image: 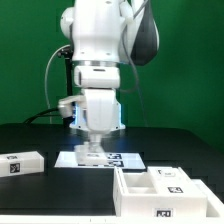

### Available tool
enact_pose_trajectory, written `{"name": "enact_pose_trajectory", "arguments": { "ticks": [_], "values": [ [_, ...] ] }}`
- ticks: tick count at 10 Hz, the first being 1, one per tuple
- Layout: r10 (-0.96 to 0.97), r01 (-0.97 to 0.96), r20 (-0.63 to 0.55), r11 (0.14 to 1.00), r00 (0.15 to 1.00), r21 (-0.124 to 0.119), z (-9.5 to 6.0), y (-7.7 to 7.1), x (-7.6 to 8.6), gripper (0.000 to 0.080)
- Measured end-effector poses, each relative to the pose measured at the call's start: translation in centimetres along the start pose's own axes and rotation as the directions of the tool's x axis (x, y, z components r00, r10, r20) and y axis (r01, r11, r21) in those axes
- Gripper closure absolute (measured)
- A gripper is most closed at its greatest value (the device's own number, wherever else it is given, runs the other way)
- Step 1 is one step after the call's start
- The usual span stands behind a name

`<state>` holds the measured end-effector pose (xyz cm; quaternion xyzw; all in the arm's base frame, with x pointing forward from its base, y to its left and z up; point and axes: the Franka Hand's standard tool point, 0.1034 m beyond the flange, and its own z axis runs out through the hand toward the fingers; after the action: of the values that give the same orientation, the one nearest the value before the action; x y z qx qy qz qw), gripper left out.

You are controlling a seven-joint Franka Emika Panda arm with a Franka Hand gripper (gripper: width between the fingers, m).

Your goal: Assemble cabinet

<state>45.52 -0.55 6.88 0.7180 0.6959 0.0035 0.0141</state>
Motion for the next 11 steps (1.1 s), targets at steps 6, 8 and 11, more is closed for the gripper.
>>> {"name": "enact_pose_trajectory", "arguments": {
  "ticks": [6,8,11],
  "values": [
    [0.063,-0.064,0.011,0.993,0.998,0.1,-0.5,-0.6,3.0,0.0735],
    [0.038,-0.038,0.006,0.994,0.999,0.102,-0.2,-0.7,3.4,0.0735],
    [-0.119,0.119,-0.02,0.992,0.993,0.039,0.0,0.3,3.0,0.0735]
  ]
}}
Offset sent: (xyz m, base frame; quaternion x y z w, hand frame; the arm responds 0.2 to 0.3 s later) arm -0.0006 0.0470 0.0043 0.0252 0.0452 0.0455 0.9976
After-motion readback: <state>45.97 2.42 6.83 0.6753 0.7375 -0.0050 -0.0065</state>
